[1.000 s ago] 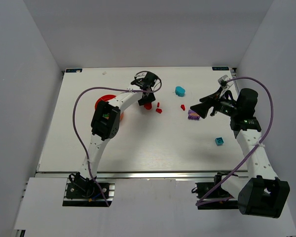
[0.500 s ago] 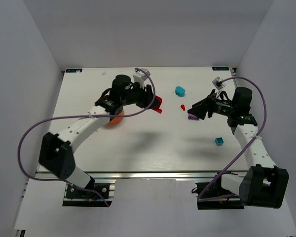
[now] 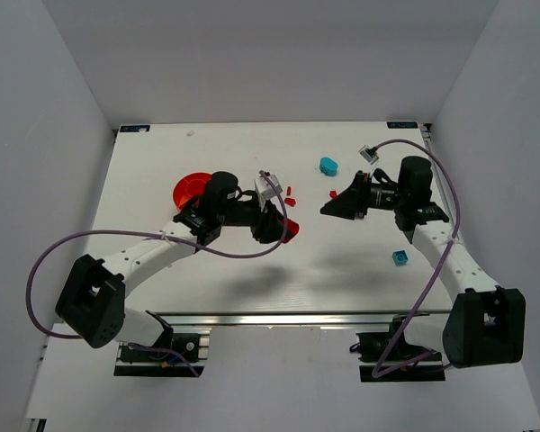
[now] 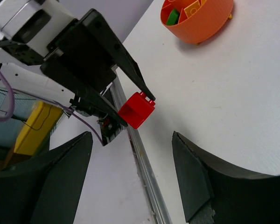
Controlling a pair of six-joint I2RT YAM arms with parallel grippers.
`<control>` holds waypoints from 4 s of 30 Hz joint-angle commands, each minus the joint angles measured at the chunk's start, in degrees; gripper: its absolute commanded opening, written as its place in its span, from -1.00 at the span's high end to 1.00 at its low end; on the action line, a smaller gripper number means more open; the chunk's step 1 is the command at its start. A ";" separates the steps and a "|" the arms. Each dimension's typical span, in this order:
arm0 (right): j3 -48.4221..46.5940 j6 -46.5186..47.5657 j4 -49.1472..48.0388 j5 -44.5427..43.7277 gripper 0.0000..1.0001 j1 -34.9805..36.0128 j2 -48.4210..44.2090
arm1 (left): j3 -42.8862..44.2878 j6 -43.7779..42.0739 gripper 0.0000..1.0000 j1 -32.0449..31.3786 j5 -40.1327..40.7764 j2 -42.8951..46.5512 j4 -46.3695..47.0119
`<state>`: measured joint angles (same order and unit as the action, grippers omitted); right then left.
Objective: Sort the legos into containers by color
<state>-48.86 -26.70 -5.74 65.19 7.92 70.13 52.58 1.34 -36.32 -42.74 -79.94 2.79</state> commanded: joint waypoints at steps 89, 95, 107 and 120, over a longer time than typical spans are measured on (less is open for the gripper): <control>-8.97 12.02 18.66 -31.88 -0.37 18.80 5.81 | 15.98 -17.96 0.46 -10.27 21.21 -8.30 -17.64; -8.88 11.85 17.60 -29.68 -0.79 15.65 3.18 | 12.29 -16.56 0.56 -9.65 22.61 -4.18 -18.17; -8.19 15.71 16.21 -30.39 -0.51 4.56 -0.60 | -0.18 -2.05 0.70 -2.72 49.58 14.61 -14.66; -2.29 24.94 9.96 -12.55 1.00 -2.30 -3.59 | 7.45 10.26 0.70 19.76 55.93 11.13 -16.41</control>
<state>-51.55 -3.64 7.66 48.29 6.63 67.92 55.99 8.69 -20.84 12.43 -67.88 -14.59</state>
